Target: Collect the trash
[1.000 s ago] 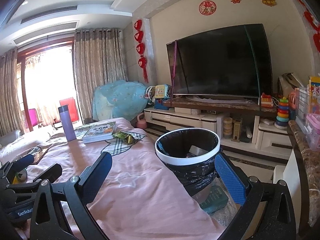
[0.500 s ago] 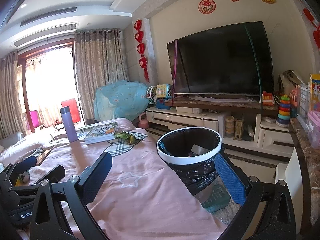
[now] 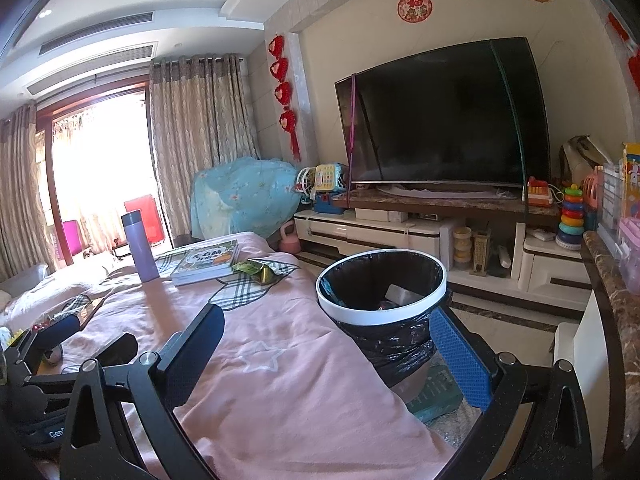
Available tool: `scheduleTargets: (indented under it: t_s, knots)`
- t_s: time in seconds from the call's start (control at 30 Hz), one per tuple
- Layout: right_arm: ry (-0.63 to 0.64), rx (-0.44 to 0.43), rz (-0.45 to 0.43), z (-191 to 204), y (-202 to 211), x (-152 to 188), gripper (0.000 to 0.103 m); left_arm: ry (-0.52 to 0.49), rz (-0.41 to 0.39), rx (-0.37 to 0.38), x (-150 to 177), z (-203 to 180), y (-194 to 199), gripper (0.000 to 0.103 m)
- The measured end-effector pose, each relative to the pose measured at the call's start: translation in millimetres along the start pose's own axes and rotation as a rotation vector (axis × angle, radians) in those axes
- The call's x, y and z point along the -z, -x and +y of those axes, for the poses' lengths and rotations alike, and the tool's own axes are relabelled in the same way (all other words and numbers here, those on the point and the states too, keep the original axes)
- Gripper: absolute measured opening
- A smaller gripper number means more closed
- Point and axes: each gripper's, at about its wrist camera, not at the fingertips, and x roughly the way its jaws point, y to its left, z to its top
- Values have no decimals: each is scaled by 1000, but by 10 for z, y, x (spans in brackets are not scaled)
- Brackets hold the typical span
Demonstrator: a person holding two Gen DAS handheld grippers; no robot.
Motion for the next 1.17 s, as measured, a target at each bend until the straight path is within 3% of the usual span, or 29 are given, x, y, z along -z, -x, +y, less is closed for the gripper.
scheduleTargets:
  t_s: [1.17]
  knots:
    - [-17, -22, 68, 49, -165, -65, 103, 23, 53, 30, -114, 139, -139, 102]
